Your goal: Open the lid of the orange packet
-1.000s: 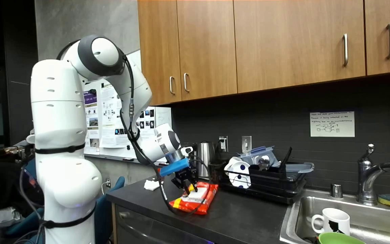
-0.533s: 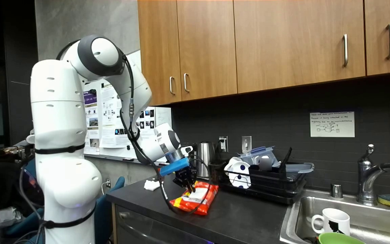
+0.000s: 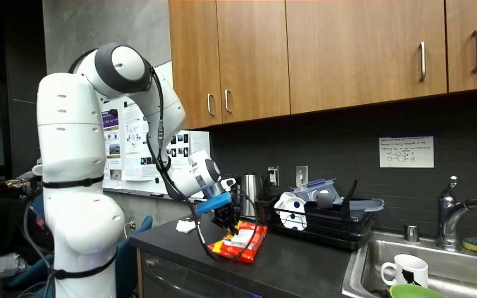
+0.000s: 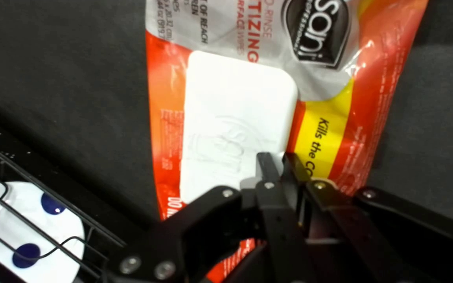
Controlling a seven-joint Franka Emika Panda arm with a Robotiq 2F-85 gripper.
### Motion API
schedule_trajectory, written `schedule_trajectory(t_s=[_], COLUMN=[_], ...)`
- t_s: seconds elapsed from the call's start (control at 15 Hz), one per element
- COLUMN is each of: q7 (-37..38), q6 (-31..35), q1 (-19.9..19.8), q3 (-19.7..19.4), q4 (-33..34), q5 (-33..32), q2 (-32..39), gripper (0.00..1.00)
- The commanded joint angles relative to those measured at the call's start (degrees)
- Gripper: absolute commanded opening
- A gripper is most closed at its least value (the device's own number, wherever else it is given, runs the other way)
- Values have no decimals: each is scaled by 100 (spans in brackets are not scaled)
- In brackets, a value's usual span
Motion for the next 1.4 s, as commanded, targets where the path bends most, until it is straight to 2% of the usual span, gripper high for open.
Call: schedule_trajectory(t_s=[0.0, 0.33, 0.73, 1.33], q7=[54, -208, -1146, -2118], q6=[-42, -65, -204, -872], q1=[-20, -6, 235, 359], q3=[-5, -30, -283, -341], q4=[6, 7, 79, 401], q5=[-128, 169, 1316, 2327], q2=[-34, -64, -117, -239], gripper=[3, 3, 3, 3])
